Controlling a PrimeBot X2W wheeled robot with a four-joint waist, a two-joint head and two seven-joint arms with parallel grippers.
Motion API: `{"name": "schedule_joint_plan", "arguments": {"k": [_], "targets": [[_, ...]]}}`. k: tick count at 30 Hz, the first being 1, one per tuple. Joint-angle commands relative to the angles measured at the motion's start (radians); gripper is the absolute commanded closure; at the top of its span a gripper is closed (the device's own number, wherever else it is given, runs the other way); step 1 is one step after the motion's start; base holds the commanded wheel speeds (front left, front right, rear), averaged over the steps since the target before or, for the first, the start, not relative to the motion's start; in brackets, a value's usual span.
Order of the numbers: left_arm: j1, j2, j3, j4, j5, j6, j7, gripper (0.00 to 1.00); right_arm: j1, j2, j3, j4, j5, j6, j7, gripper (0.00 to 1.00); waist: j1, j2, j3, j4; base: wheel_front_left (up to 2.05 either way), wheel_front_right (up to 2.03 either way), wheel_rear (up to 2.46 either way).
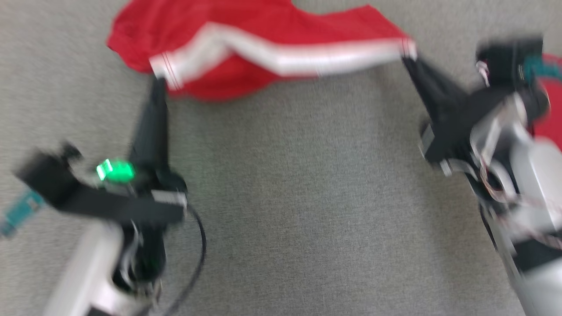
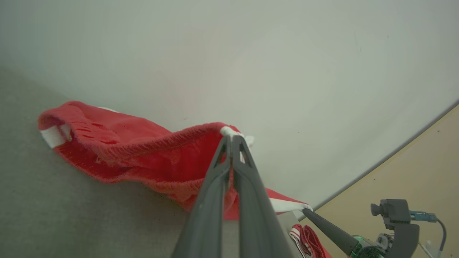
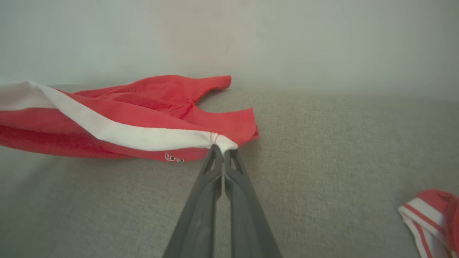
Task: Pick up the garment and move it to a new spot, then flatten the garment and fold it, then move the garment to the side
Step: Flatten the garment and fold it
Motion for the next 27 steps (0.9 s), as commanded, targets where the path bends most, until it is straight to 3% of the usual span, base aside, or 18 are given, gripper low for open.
{"name": "schedule_joint_plan", "arguments": {"k": [1, 10, 16, 23, 27], "targets": [[0.062, 0.009, -0.021, -0.007, 0.002, -0.001, -0.003, 1.0, 0.088, -0.031, -0.017, -0.063, 0.024, -0.002, 0.035, 1.0, 0.0001, -0.0001, -0.095, 0.046, 0.0, 0.0, 0.0], [0.347, 0.024, -0.099, 0.088, -0.034, -0.002, -0.003, 1.0, 0.496, -0.022, -0.123, -0.309, 0.099, -0.001, 0.204, 1.0, 0.0001, -0.0001, -0.248, 0.06, 0.0, 0.0, 0.0], [0.421, 0.084, -0.17, 0.111, -0.046, -0.001, -0.003, 1.0, 0.658, -0.026, -0.178, -0.388, 0.114, -0.001, 0.286, 1.0, 0.0001, -0.0001, -0.294, 0.075, 0.0, 0.0, 0.0], [0.483, 0.189, -0.303, 0.135, -0.059, -0.001, 0.032, 1.0, 0.879, -0.051, -0.232, -0.453, 0.138, -0.001, 0.479, 1.0, 0.0001, -0.0001, -0.327, 0.089, 0.0, 0.0, 0.0], [0.51, 0.235, -0.35, 0.148, -0.065, -0.001, 0.036, 1.0, 0.967, -0.013, -0.286, -0.49, 0.151, -0.001, 0.535, 1.0, 0.0001, -0.0001, -0.333, 0.091, 0.0, 0.0, 0.0]]}}
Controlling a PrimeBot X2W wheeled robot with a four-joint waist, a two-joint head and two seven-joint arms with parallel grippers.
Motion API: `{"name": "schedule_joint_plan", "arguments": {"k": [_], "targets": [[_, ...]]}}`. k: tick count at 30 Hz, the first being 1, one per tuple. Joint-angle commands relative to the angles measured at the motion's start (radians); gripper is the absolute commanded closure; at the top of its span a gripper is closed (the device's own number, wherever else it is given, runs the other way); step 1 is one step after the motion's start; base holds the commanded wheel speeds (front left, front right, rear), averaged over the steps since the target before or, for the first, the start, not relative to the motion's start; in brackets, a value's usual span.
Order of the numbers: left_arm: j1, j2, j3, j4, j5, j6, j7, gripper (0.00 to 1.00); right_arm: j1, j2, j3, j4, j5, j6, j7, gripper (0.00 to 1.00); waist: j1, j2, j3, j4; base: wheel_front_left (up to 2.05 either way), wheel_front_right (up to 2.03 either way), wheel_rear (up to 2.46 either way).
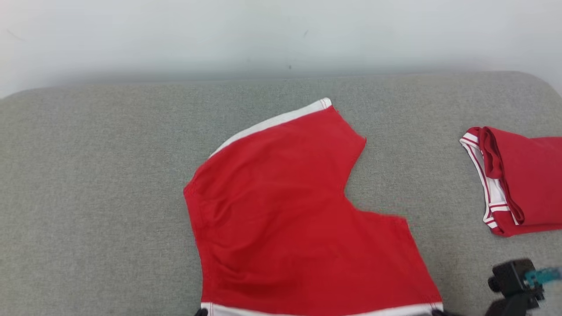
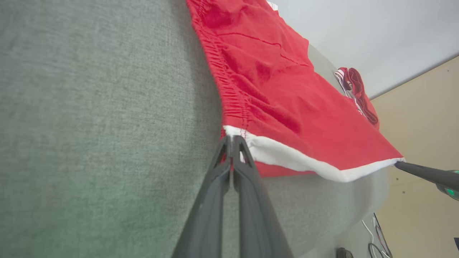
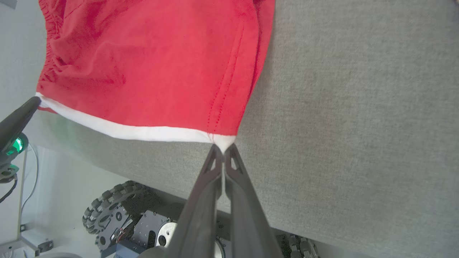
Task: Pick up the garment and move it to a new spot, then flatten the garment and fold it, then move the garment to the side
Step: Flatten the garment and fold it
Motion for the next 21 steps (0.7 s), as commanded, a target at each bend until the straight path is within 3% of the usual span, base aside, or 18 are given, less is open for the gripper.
{"name": "schedule_joint_plan", "arguments": {"k": [1, 6, 9, 14, 21], "targets": [[0.018, 0.013, -0.008, 0.004, -0.008, -0.001, 0.003, 1.0, 0.032, 0.006, -0.01, -0.007, 0.002, 0.0, 0.013, 1.0, 0.0002, 0.0002, -0.004, 0.003, 0.0, 0.0, 0.0], [0.054, 0.068, -0.034, -0.002, -0.022, -0.001, 0.009, 1.0, 0.123, 0.032, -0.014, -0.074, 0.039, 0.0, 0.088, 1.0, 0.0002, 0.0002, -0.013, 0.008, 0.0, 0.0, 0.0], [0.056, 0.069, -0.012, -0.01, -0.027, -0.001, -0.005, 1.0, 0.112, 0.03, -0.025, -0.121, 0.044, 0.0, 0.059, 1.0, 0.0002, 0.0002, -0.015, 0.015, 0.0, 0.0, 0.0], [0.013, 0.036, 0.007, -0.06, -0.019, -0.001, -0.025, 1.0, -0.008, -0.006, 0.003, -0.108, 0.024, 0.0, -0.019, 1.0, 0.0002, 0.0002, -0.013, 0.024, 0.0, 0.0, 0.0], [-0.075, -0.042, 0.058, -0.042, 0.01, 0.026, -0.035, 1.0, -0.285, -0.058, 0.1, 0.063, -0.048, 0.0, -0.114, 1.0, 0.0002, 0.0002, 0.018, 0.055, 0.0, 0.0, 0.0]]}}
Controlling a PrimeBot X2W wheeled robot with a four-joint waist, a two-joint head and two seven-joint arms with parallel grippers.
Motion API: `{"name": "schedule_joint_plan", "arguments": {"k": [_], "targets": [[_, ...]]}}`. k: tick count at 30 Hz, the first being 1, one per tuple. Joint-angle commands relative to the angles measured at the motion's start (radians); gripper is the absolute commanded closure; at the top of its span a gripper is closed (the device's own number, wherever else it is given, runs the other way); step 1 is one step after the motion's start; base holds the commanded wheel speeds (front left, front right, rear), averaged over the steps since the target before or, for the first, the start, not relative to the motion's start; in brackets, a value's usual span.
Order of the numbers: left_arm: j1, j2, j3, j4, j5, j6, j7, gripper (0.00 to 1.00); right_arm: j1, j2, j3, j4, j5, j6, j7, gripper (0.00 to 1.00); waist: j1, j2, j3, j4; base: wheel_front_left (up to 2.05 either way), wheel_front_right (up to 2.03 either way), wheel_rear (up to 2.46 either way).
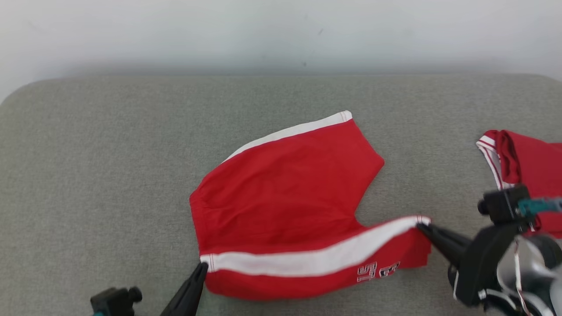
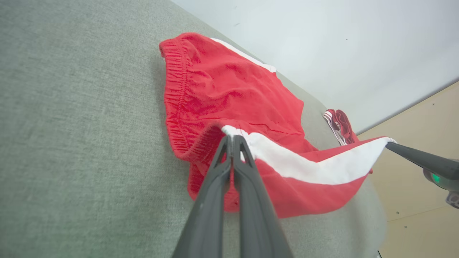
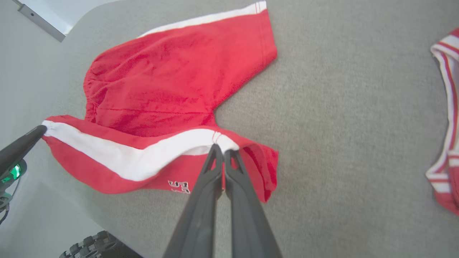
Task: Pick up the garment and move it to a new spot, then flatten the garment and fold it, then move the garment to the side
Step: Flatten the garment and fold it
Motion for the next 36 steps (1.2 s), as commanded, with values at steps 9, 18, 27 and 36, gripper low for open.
{"name": "schedule_joint_plan", "arguments": {"k": [9, 18, 27, 36], "targets": [[-0.221, -0.13, 0.033, 0.083, 0.057, 0.059, -0.007, 1.0, -0.323, -0.039, 0.081, 0.275, -0.199, 0.0, -0.146, 1.0, -0.0001, -0.0001, 0.091, 0.1, 0.0, 0.0, 0.0], [-0.37, -0.231, 0.051, 0.179, 0.102, 0.085, -0.009, 1.0, -0.5, -0.023, 0.123, 0.447, -0.282, 0.0, -0.234, 1.0, -0.0001, -0.0001, 0.157, 0.153, 0.0, 0.0, 0.0], [-0.471, -0.294, 0.047, 0.274, 0.143, 0.072, -0.01, 1.0, -0.675, 0.01, 0.143, 0.627, -0.392, 0.0, -0.36, 1.0, -0.0001, -0.0001, 0.203, 0.176, 0.0, 0.0, 0.0], [-0.514, -0.336, 0.085, 0.336, 0.193, 0.09, -0.01, 1.0, -0.765, 0.04, 0.067, 0.775, -0.471, 0.0, -0.447, 1.0, -0.0001, -0.0001, 0.23, 0.204, 0.0, 0.0, 0.0]]}}
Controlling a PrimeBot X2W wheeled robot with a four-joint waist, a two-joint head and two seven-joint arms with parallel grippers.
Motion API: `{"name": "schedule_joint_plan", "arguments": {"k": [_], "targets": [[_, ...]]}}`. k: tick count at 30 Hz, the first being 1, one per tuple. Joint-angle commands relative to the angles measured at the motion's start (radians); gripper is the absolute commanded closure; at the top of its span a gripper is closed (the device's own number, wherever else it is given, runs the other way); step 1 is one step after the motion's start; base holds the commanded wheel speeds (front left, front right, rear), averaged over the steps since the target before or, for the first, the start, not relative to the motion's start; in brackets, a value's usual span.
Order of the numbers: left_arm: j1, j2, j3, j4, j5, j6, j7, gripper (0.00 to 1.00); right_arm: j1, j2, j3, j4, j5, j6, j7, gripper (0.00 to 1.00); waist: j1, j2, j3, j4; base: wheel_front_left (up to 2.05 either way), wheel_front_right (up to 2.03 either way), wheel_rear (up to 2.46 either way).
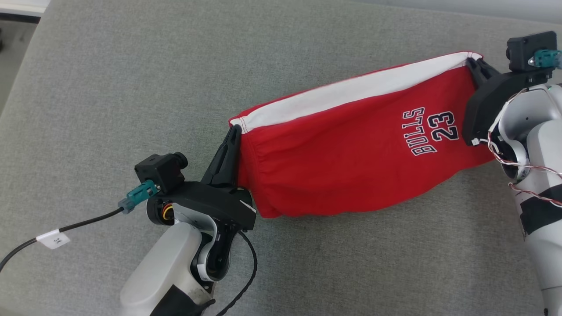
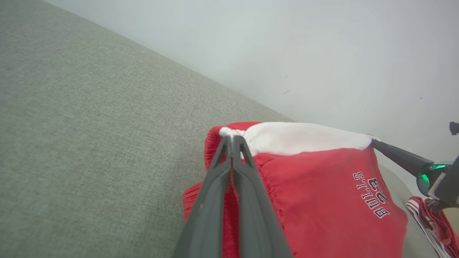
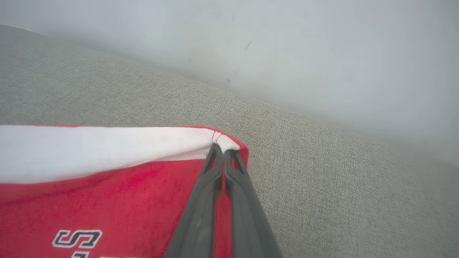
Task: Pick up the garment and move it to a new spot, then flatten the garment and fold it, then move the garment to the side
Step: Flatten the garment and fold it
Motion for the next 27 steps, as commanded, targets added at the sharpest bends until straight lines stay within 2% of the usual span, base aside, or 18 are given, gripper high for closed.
{"name": "schedule_joint_plan", "arguments": {"k": [1, 8, 9, 10, 11, 12, 13, 18, 21, 27], "targets": [[-0.007, -0.006, 0.009, 0.01, 0.011, -0.004, -0.003, 1.0, -0.016, 0.013, -0.01, 0.017, -0.012, 0.0, -0.017, 1.0, -0.0002, -0.0002, 0.009, 0.011, 0.0, 0.0, 0.0], [-0.02, -0.03, 0.015, 0.041, 0.045, -0.025, -0.003, 1.0, -0.042, 0.022, 0.007, 0.081, -0.015, 0.0, -0.043, 1.0, -0.0002, -0.0002, 0.018, 0.018, 0.0, 0.0, 0.0], [-0.025, -0.031, 0.006, 0.048, 0.056, -0.032, -0.003, 0.9, -0.047, 0.024, 0.009, 0.09, -0.013, 0.0, -0.046, 1.0, -0.0002, -0.0002, 0.018, 0.018, 0.0, 0.0, 0.0], [-0.03, -0.033, 0.013, 0.048, 0.063, -0.03, -0.003, 0.6, -0.055, 0.024, 0.008, 0.096, -0.013, 0.0, -0.055, 1.0, -0.0002, -0.0002, 0.019, 0.019, 0.0, 0.0, 0.0], [-0.032, -0.034, 0.02, 0.052, 0.066, -0.031, -0.003, 0.0, -0.06, 0.025, 0.005, 0.101, -0.014, 0.0, -0.067, 0.72, -0.0002, -0.0002, 0.019, 0.02, 0.0, 0.0, 0.0], [-0.032, -0.037, 0.024, 0.058, 0.074, -0.031, -0.003, 0.0, -0.061, 0.03, -0.001, 0.112, -0.009, 0.0, -0.073, 0.07, -0.0002, -0.0002, 0.019, 0.02, 0.0, 0.0, 0.0], [-0.035, -0.039, 0.027, 0.062, 0.081, -0.032, -0.003, 0.0, -0.064, 0.034, -0.004, 0.119, -0.007, 0.0, -0.085, 0.0, -0.0002, -0.0002, 0.017, 0.02, 0.0, 0.0, 0.0], [-0.026, -0.037, 0.058, 0.057, 0.122, -0.033, -0.003, 0.0, -0.075, 0.05, 0.007, 0.137, 0.018, 0.0, -0.112, 0.0, -0.0002, -0.0002, 0.003, 0.017, 0.0, 0.0, 0.0], [0.015, -0.014, 0.105, 0.012, 0.19, -0.025, -0.003, 0.0, -0.075, 0.052, 0.02, 0.133, 0.056, 0.0, -0.106, 0.0, -0.0002, -0.0002, -0.019, 0.01, 0.0, 0.0, 0.0], [0.18, 0.051, 0.194, -0.168, 0.364, -0.033, -0.003, 0.0, -0.028, 0.038, -0.003, 0.144, 0.145, 0.0, 0.022, 0.0, -0.0002, -0.0002, -0.085, -0.002, 0.0, 0.0, 0.0]]}}
